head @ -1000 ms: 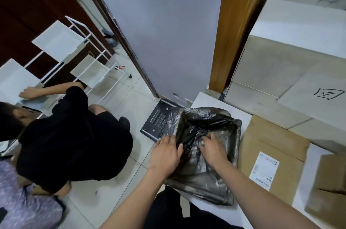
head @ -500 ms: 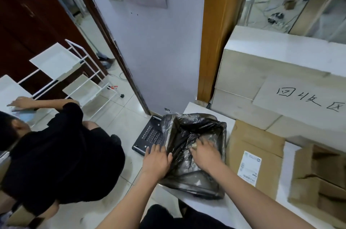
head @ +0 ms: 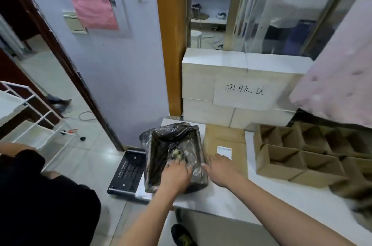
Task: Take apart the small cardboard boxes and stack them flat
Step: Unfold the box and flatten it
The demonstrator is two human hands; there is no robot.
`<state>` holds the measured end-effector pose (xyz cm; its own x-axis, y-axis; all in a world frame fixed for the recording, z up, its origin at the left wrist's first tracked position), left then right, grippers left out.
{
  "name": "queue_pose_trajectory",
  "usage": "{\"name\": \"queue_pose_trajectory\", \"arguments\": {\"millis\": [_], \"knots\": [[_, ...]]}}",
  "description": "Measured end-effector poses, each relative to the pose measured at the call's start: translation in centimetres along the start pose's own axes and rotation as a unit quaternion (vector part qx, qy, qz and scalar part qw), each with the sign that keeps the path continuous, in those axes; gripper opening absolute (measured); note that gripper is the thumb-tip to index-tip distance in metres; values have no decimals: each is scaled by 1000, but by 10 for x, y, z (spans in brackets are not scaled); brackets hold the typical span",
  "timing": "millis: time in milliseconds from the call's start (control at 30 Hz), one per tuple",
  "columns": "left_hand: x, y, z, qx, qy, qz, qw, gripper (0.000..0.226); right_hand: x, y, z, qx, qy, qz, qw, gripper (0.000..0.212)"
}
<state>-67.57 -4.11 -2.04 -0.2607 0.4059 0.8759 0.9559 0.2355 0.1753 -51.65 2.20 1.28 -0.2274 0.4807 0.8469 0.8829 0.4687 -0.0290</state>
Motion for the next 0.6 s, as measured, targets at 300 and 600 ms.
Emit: {"name": "queue_pose_trajectory", "arguments": {"millis": [300,600], "knots": [[-24,124,-56,-111,-25,40,993,52,-41,88,-117,-131,9,52,990,56],[-35,259,-85,-213,-15,96,972,56,-70,192,-208,-228,55,120,965,61]]}}
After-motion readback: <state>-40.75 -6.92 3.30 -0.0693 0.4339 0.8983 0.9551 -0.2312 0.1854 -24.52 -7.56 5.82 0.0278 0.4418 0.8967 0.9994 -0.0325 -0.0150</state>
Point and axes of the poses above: each hand's wrist, its own z-axis towards the middle knuckle, its own x-axis out of the back of the hand, y = z × x, the point moved 2 cm from there along z, towards the middle knuckle, and after that the axes turned 9 degrees about -y, right-handed, at the moved point
